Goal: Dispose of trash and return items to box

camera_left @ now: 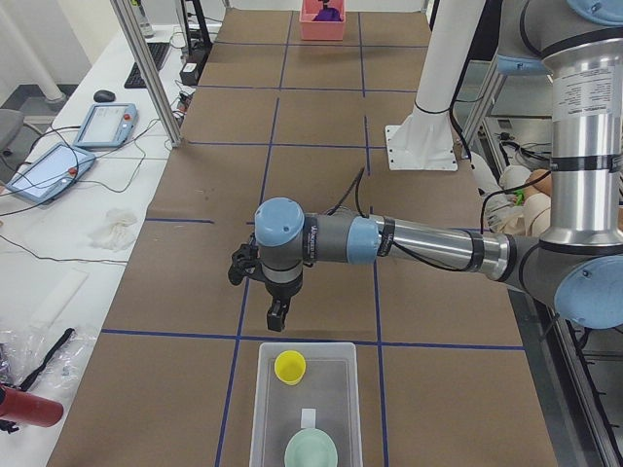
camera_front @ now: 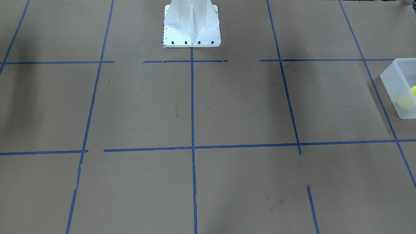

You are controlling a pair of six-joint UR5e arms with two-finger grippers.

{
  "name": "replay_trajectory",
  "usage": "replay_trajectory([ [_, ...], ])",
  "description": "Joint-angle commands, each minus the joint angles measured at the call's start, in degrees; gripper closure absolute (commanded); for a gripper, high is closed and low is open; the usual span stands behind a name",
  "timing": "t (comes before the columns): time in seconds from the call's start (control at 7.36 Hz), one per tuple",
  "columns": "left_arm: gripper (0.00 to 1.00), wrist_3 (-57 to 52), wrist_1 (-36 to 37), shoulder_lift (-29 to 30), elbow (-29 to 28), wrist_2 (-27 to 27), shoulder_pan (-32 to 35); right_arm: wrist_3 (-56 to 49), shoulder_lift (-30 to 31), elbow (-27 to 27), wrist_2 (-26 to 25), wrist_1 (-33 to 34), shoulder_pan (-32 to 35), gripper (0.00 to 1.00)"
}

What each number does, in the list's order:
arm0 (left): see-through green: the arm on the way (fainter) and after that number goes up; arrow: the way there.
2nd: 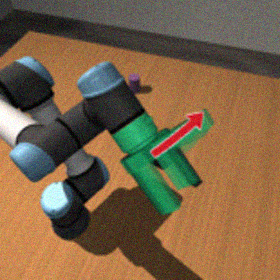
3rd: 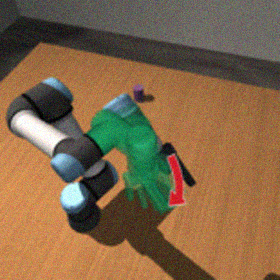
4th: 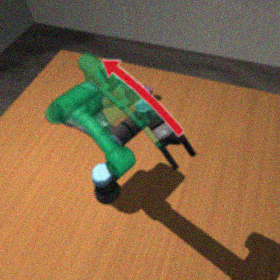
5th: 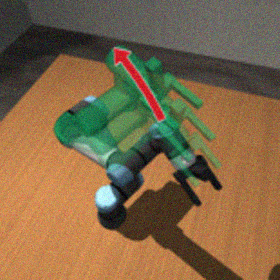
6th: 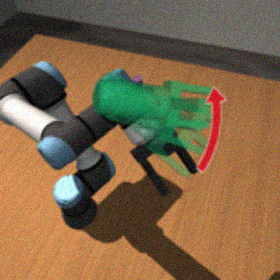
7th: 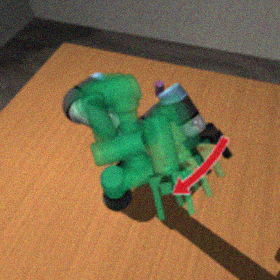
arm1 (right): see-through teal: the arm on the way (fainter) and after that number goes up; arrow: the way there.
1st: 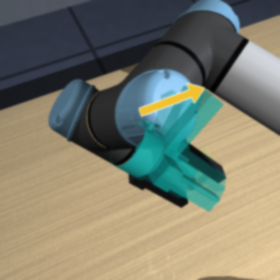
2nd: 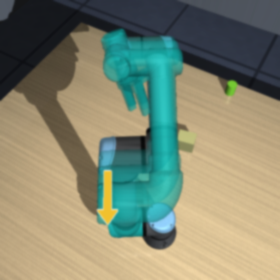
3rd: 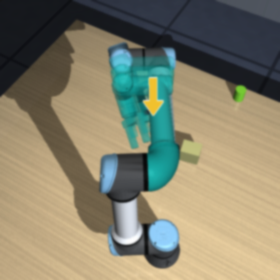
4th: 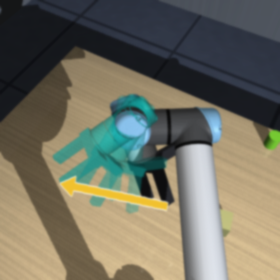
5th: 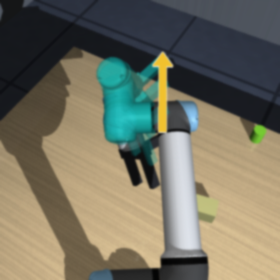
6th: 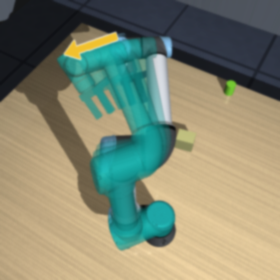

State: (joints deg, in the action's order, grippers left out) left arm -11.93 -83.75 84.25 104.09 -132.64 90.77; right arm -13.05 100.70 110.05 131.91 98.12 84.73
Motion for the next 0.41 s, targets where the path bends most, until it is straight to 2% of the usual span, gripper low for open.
replay_trajectory([
  [0.0, 0.0, -0.73, -0.01, 0.65, -1.34, 0.01, 0.02, 0.13, -0.07, 0.16, 0.72, -0.39, 0.08, 0.0],
  [0.27, 0.0, -0.64, 0.08, 0.91, -1.43, 0.1, 0.28, 0.13, -0.24, 0.51, 0.72, -0.39, 0.26, 0.0],
])
